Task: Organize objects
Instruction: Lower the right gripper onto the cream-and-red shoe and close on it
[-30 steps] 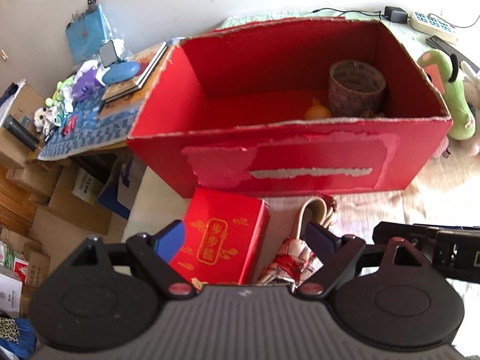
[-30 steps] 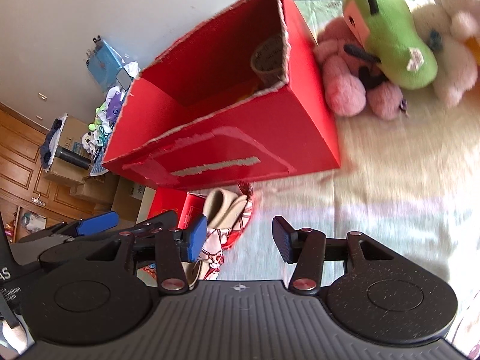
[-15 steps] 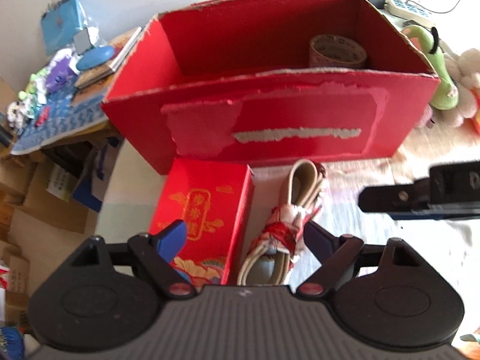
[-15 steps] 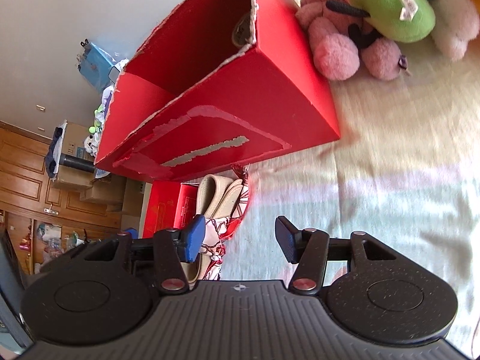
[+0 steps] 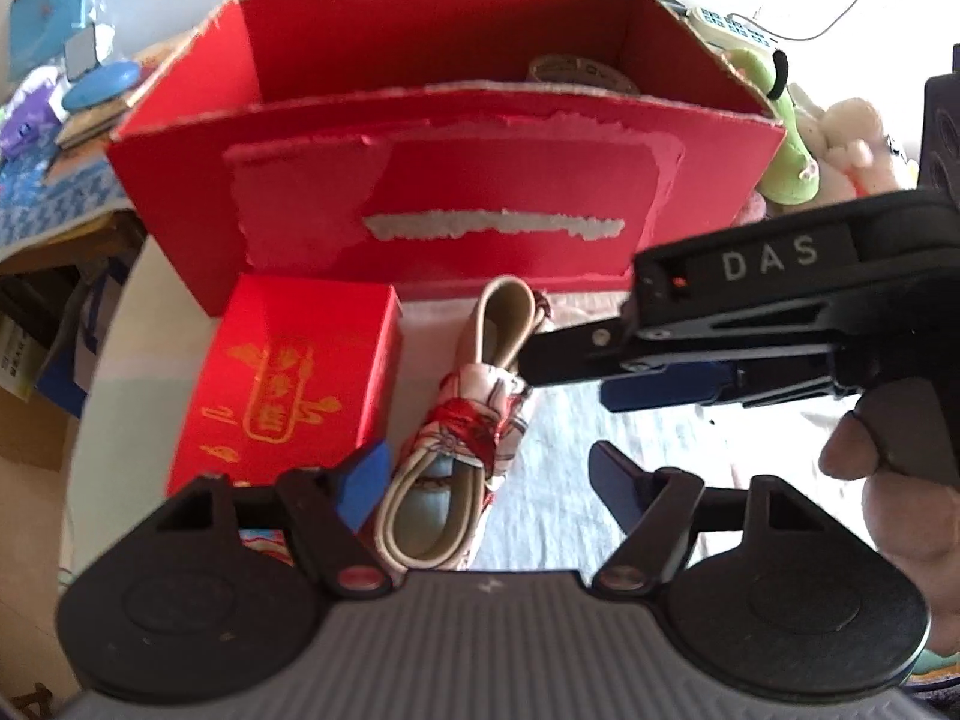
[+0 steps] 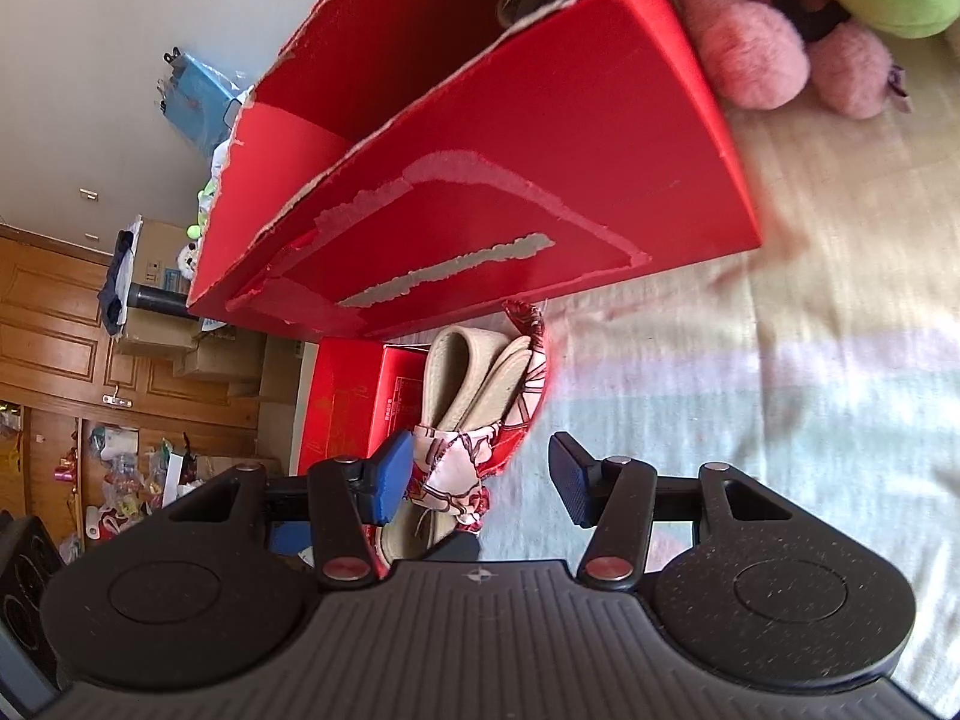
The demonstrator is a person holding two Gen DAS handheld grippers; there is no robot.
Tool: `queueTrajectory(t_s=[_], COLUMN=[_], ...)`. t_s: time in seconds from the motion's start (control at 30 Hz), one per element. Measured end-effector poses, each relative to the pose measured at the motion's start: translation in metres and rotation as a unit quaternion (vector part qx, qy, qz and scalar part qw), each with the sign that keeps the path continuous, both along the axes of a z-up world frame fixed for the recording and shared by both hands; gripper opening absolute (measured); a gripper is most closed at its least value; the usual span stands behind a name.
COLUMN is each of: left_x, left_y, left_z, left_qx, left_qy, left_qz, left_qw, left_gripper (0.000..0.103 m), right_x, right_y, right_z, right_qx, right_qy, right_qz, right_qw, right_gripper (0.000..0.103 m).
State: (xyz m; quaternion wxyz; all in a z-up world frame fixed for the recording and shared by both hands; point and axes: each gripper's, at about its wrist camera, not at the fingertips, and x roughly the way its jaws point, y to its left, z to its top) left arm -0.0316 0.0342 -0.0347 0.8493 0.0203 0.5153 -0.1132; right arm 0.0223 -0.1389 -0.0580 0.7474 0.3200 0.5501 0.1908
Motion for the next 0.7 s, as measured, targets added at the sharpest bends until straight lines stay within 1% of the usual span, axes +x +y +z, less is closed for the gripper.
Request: queueTrajectory(t_s=[0.13, 0.3, 0.43, 0.47, 0.57, 0.63, 0.7], left_x=[0.003, 0.005, 0.010, 0.010, 0.012, 0.015, 0.018], left_y=[0.001, -0.002, -0.005, -0.007, -0.013, -0.014, -0.016], left_z=[-0.009, -0.012, -0.009, -0.009, -0.013, -0.019, -0.023], left_qx=[-0.001, -0.009, -0.047, -0.049, -0.026, -0.011, 0.003], left_qy=[0.009, 0.013, 0.026, 0.027, 0.028, 0.038, 0.045], left_qz=[-0.003, -0.004, -0.009, -0.013, -0.018, -0.019, -0.023], left_qw=[1.0000, 0.9999, 0.9985, 0.9983, 0.9991, 0.9990, 0.9987], left_gripper=[0.072, 0.073, 0.073, 0.073, 0.073, 0.071, 0.067], right_x=[0.002, 0.005, 0.010, 0.011, 0.014, 0.015, 0.016], right_y=[0.004, 0.005, 0.006, 0.006, 0.010, 0.012, 0.016], right_z=[-0.003, -0.003, -0.004, -0.005, -0.007, -0.010, -0.012], right_qx=[-0.002, -0.011, -0.017, -0.024, -0.041, -0.039, -0.038], right_qy=[0.005, 0.007, 0.012, 0.014, 0.019, 0.027, 0.031], right_qz=[0.004, 0.009, 0.015, 0.018, 0.030, 0.039, 0.051], right_qw=[1.000, 1.000, 1.000, 0.999, 0.999, 0.998, 0.997], right_gripper=[0.055, 0.055, 0.054, 0.054, 0.054, 0.054, 0.048])
